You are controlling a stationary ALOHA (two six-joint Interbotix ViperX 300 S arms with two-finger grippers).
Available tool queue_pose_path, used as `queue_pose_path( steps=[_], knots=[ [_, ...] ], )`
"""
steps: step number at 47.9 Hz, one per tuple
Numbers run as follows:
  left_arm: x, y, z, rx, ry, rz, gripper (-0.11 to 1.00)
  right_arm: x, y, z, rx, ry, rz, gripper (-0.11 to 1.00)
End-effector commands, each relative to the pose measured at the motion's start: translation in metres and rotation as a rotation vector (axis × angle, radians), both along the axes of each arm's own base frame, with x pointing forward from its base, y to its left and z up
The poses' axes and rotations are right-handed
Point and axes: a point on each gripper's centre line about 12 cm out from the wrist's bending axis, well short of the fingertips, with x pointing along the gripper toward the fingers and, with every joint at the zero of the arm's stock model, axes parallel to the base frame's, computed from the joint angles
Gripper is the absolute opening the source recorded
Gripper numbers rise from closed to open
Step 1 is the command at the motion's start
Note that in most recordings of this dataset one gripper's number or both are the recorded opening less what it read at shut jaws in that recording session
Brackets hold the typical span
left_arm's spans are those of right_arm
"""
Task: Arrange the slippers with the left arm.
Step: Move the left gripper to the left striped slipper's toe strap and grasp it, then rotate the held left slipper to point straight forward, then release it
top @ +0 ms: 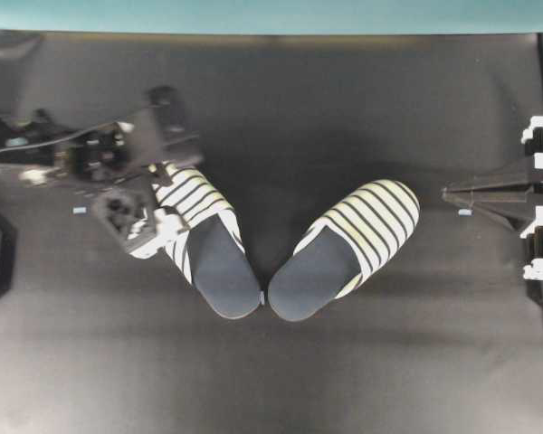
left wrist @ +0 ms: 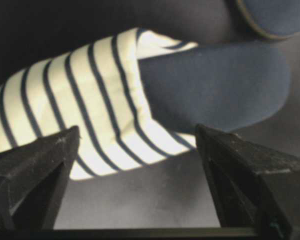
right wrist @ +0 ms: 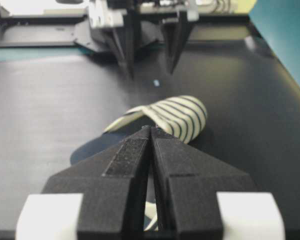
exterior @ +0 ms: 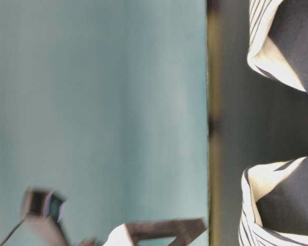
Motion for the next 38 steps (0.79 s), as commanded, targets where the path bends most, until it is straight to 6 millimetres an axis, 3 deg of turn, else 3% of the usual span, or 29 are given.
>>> queue_pose_path(
  steps=[1,13,38],
  knots=[
    [0.020,0.005,0.001,0.000,0.025,0.005,0.87,0.000,-0.001,0.003,0.004,-0.011,-0.005,-0.01],
    [0.046,0.018,-0.026,-0.018,0.115,0.038,0.87,-0.004,-0.001,0.001,0.006,-0.017,-0.005,-0.01],
    [0.039,0.025,-0.056,-0.058,0.233,0.126,0.86,-0.010,-0.001,-0.001,0.004,-0.012,-0.005,-0.01]
  ],
)
